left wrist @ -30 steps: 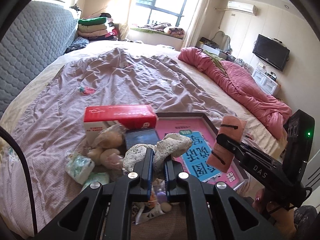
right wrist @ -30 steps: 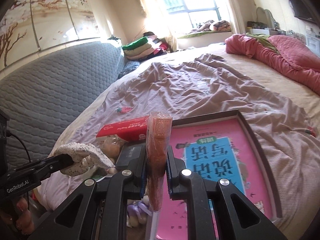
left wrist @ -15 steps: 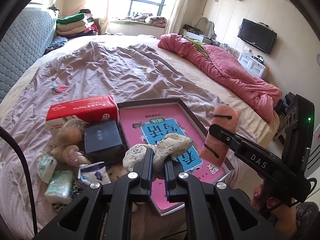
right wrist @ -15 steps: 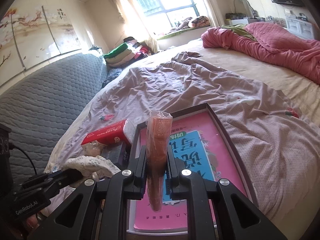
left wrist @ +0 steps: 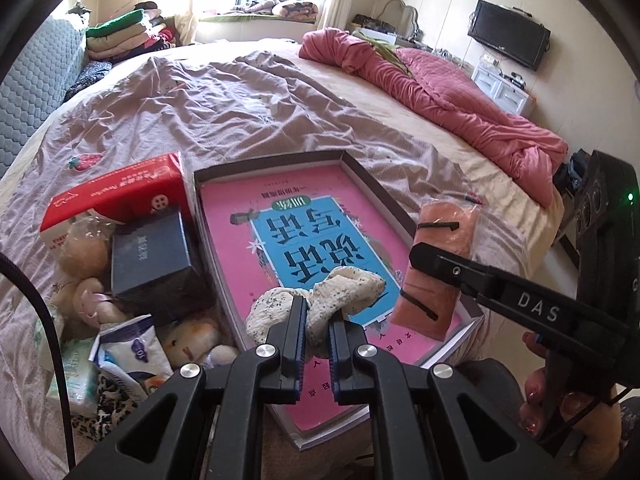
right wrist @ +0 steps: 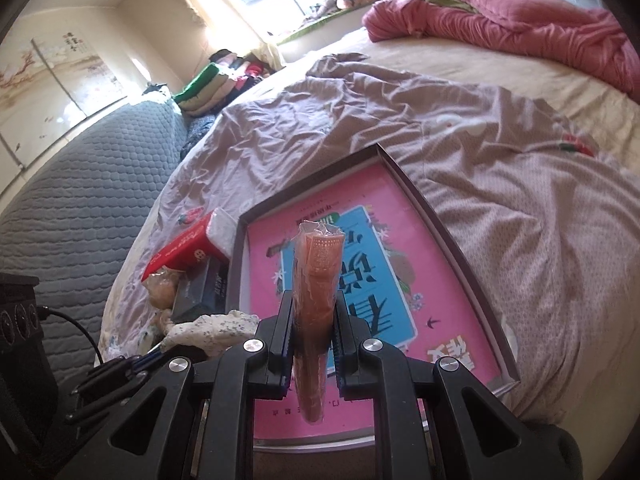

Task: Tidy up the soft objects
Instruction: 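Carry the scrunchie with left tool while right tool carries orange packet over pink tray, then open left tool dropping scrunchie in tray while right tool releases orange packet, then move both open tools back toward the pile of items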

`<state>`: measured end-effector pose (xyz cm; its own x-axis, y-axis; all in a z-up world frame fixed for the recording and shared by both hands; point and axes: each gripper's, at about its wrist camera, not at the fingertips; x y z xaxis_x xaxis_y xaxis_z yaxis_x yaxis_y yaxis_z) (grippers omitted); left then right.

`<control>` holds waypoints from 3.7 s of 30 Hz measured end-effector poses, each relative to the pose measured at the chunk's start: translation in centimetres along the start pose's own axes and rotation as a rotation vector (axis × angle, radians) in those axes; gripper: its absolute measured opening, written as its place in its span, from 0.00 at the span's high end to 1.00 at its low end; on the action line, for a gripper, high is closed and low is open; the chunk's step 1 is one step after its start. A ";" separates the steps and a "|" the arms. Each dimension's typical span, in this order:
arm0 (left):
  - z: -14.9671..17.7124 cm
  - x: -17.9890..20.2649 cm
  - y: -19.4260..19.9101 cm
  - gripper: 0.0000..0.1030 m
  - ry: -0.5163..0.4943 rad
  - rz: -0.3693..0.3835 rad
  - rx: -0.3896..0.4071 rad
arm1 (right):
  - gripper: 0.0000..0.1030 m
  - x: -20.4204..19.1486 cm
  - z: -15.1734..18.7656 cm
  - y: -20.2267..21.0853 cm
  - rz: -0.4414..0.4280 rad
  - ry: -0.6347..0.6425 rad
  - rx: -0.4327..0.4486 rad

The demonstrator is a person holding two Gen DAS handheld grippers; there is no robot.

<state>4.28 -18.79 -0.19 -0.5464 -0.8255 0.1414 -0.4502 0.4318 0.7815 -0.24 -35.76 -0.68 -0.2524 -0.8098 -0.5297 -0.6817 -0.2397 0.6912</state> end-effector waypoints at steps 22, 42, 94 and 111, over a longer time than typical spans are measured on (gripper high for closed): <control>2.2 2.0 -4.5 0.91 -0.053 0.038 -0.121 | 0.81 3.1 0.7 -3.1 0.168 -0.055 -0.114; 3.1 2.3 -4.9 0.90 -0.028 0.134 -0.185 | 0.66 5.9 0.4 -2.7 0.260 -0.158 -0.107; 4.1 -4.7 5.2 0.37 0.077 -0.153 0.013 | 0.27 -5.7 1.6 1.9 0.158 0.199 0.172; 4.7 -9.3 8.9 0.34 0.183 -0.233 0.053 | 0.26 -12.1 3.6 3.3 0.091 0.358 0.208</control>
<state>2.08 -5.58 2.58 -0.2896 -0.9544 0.0726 -0.5872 0.2371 0.7739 -1.97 -24.79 6.27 -0.0887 -0.9663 -0.2418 -0.8010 -0.0750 0.5939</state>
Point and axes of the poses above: each gripper's, at about its wrist camera, not at the fingertips, and y roughly against the way its jaws point, x to its right, z to its underside, and after that the axes turned 5 degrees about -y, right-handed
